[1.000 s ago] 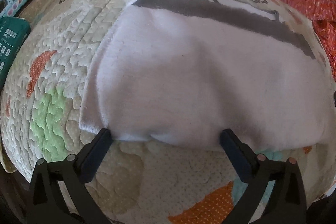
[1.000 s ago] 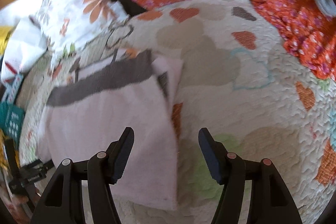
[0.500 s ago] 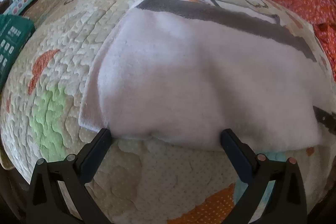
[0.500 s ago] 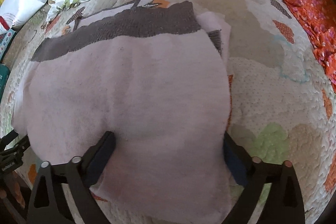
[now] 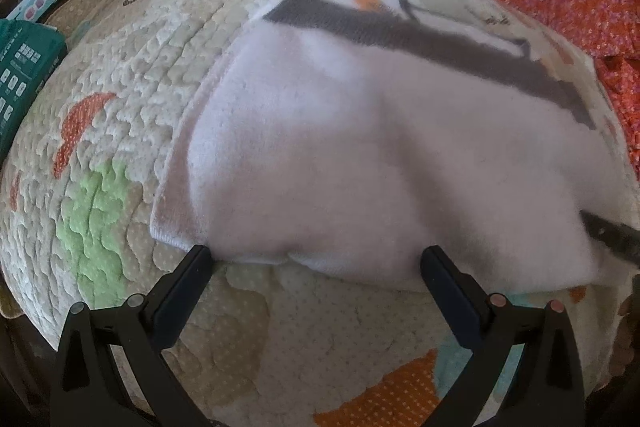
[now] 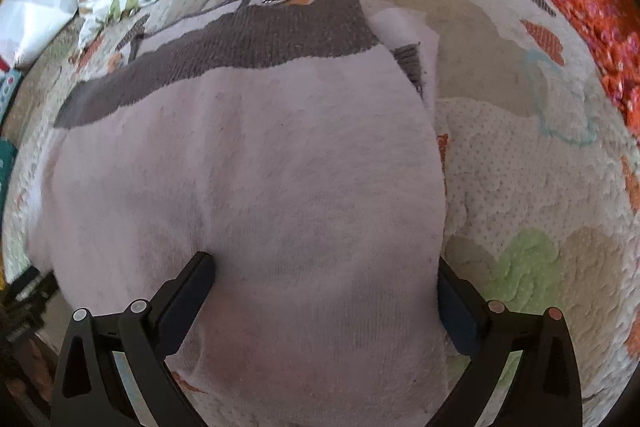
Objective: Fold small clothes
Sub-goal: 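Press both tools along the folded edge to flatten the cardigan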
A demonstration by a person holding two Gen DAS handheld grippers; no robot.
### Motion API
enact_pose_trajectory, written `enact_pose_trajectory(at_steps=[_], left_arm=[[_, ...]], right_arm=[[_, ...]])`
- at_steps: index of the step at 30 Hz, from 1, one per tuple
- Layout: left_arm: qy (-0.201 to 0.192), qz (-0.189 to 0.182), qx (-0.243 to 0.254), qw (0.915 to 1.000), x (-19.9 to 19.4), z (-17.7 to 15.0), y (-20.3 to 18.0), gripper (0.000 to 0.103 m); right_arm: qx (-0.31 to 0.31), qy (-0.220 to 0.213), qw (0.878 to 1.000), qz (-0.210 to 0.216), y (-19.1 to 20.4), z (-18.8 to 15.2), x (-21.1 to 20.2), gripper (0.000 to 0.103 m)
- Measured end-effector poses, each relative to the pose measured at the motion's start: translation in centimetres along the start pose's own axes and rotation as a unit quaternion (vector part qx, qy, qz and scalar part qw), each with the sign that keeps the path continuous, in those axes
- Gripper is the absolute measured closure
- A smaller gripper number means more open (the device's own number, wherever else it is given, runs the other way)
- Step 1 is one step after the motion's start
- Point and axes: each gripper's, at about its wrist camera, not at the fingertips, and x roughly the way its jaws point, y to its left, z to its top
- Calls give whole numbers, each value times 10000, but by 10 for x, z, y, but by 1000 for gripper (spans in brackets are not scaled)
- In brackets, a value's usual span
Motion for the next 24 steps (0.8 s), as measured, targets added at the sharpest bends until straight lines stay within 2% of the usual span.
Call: enact_pose_trajectory(at_steps=[3, 7, 11, 17, 20, 24], left_arm=[[-289, -116, 35, 9995, -15, 8, 3, 0], [-670, 61, -142, 9976, -28, 17, 23, 0], [-572, 284, -335, 9974, -23, 20, 46, 0], [-135, 597, -499, 9969, -5, 19, 75, 0], [-15, 668, -793, 9946, -1, 21, 97, 0], [-108, 754, -1281, 9888, -10, 22, 129, 0]], right_arm=[[-99, -9, 9999, -128, 4, -1, 2, 0], [-70, -60, 9999, -91, 2, -2, 1, 0], [-137, -421, 9989, -178, 5, -13, -2, 0], [-240, -102, 9996, -86, 2, -6, -1, 0], [-303, 39, 9995, -114, 3, -2, -3, 1], [-110, -204, 9994, -242, -8, -4, -21, 3]])
